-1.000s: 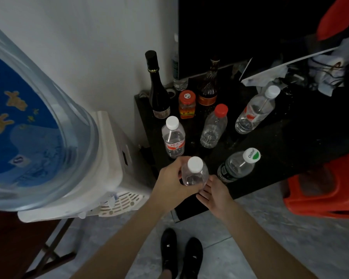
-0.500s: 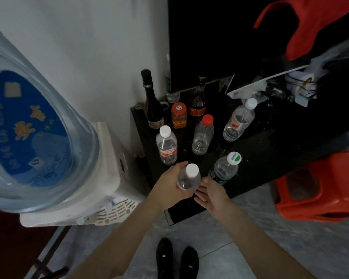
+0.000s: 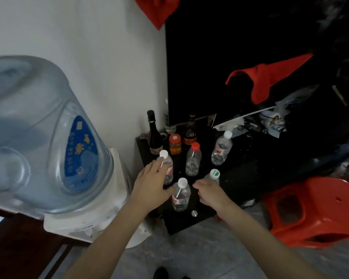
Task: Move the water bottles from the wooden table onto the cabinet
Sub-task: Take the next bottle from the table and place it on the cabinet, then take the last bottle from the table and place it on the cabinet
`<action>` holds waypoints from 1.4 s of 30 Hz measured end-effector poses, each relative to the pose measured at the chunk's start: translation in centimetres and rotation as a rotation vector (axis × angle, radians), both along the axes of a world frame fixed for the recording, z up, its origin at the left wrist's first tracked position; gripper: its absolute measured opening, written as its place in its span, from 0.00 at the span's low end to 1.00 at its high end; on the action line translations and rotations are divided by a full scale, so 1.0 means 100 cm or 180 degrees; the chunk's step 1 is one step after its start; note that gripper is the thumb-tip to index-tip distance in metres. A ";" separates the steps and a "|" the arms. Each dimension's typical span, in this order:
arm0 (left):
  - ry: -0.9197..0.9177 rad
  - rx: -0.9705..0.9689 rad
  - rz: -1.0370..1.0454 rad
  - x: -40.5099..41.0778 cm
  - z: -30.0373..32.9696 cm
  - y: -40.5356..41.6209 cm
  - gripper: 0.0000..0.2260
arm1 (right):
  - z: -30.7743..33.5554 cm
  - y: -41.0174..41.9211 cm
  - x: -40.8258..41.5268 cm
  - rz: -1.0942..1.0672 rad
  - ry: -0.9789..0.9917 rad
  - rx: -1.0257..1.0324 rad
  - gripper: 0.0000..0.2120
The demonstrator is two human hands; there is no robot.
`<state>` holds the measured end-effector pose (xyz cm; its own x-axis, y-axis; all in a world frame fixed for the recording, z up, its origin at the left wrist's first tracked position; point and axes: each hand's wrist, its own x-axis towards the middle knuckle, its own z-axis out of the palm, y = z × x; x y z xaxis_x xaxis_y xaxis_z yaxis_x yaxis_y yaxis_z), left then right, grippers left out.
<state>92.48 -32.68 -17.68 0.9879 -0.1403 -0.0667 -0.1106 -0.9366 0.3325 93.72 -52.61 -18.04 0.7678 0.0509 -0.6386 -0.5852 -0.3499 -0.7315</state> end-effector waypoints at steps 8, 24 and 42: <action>-0.0507 0.0469 -0.0038 -0.027 0.057 0.005 0.36 | 0.058 0.007 -0.019 0.1043 -0.1123 -0.0969 0.21; -0.0721 0.0884 0.1146 -0.229 0.104 0.133 0.36 | 0.105 0.167 -0.148 0.2597 -0.2743 -0.1728 0.32; -0.0275 0.1074 0.3922 -0.511 0.113 0.244 0.33 | 0.117 0.407 -0.343 0.5067 -0.3769 -0.0587 0.34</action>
